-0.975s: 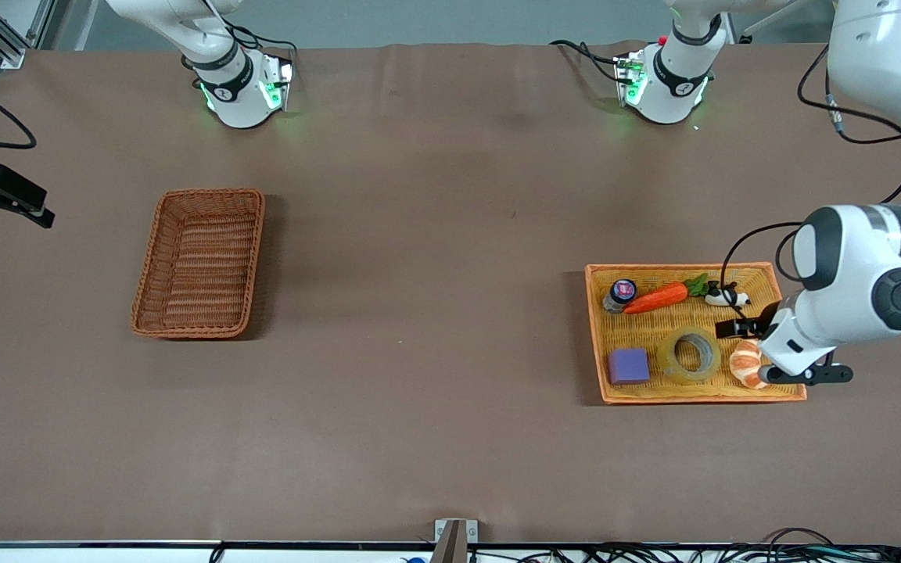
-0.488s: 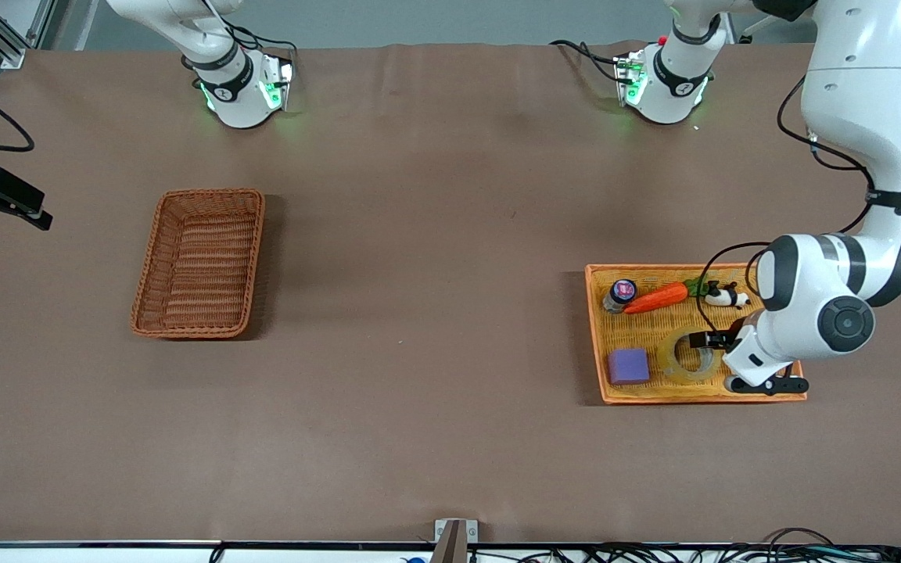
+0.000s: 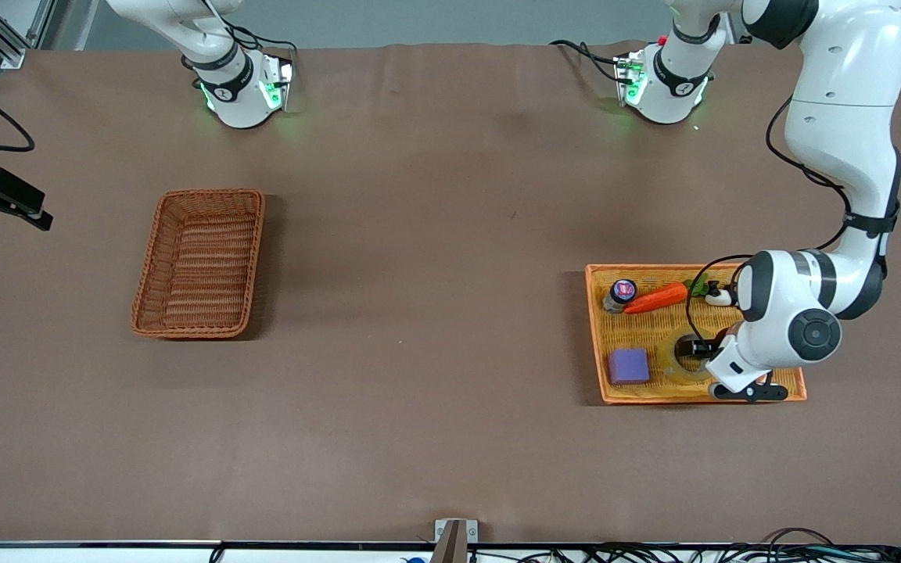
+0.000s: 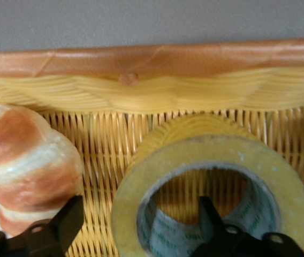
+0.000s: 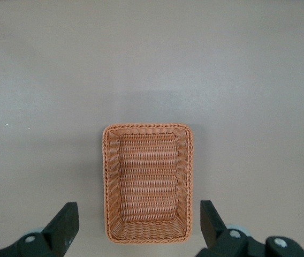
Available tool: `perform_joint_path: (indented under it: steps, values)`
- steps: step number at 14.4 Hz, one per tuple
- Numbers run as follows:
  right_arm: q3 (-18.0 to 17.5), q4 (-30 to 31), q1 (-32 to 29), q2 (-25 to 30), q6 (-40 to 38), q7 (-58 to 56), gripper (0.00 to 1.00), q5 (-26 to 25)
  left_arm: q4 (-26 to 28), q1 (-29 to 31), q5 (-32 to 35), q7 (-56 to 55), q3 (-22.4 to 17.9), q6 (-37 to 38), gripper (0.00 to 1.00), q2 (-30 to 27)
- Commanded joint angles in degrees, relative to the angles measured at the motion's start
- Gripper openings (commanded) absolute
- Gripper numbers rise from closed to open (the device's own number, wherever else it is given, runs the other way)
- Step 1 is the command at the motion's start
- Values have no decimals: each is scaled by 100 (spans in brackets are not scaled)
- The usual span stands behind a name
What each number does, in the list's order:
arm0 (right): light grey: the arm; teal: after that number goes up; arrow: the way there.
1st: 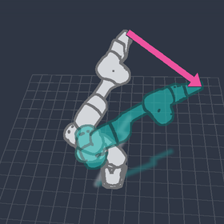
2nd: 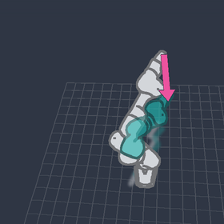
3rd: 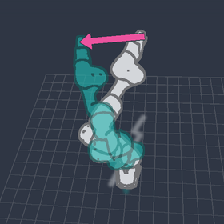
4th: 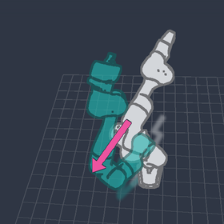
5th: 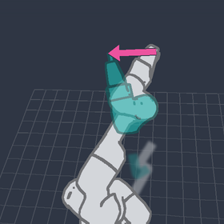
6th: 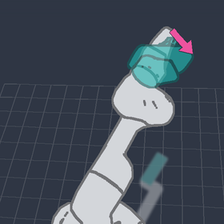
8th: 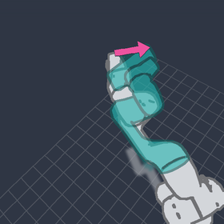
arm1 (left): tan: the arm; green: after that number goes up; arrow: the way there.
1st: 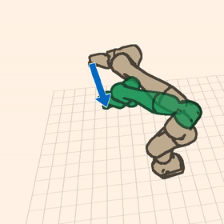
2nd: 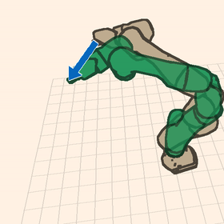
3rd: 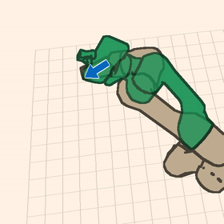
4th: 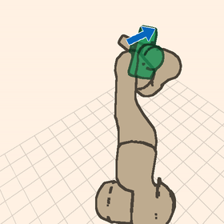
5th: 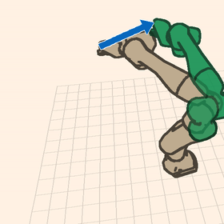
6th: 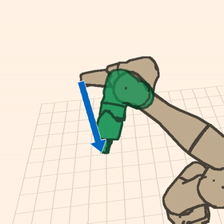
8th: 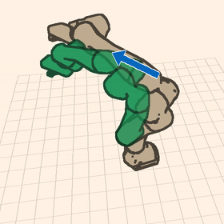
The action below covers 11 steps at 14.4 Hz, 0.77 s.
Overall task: Move tape to another basket
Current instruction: 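Close the left gripper on the tape roll and lift it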
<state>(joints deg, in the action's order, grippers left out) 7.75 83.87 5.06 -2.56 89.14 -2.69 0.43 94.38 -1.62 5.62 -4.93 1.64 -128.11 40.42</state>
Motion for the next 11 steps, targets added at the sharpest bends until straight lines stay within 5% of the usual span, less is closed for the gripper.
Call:
perform_joint_path:
  steps: [1, 2, 5, 11]
  values:
    - [-45, 51, -75, 36, 42, -65, 100, 36, -25, -32, 176, -393, -5, -188, 25, 62]
    - [-45, 51, -66, 36, 42, -65, 100, 36, -16, -32, 185, -412, -5, -188, 14, 62]
    - [-45, 51, -66, 36, 42, -65, 100, 36, -25, -23, 185, -403, 21, -136, 1, 1]
    - [-45, 51, -58, 36, 42, -65, 100, 36, -148, 56, 176, -280, 100, 136, 0, -719]
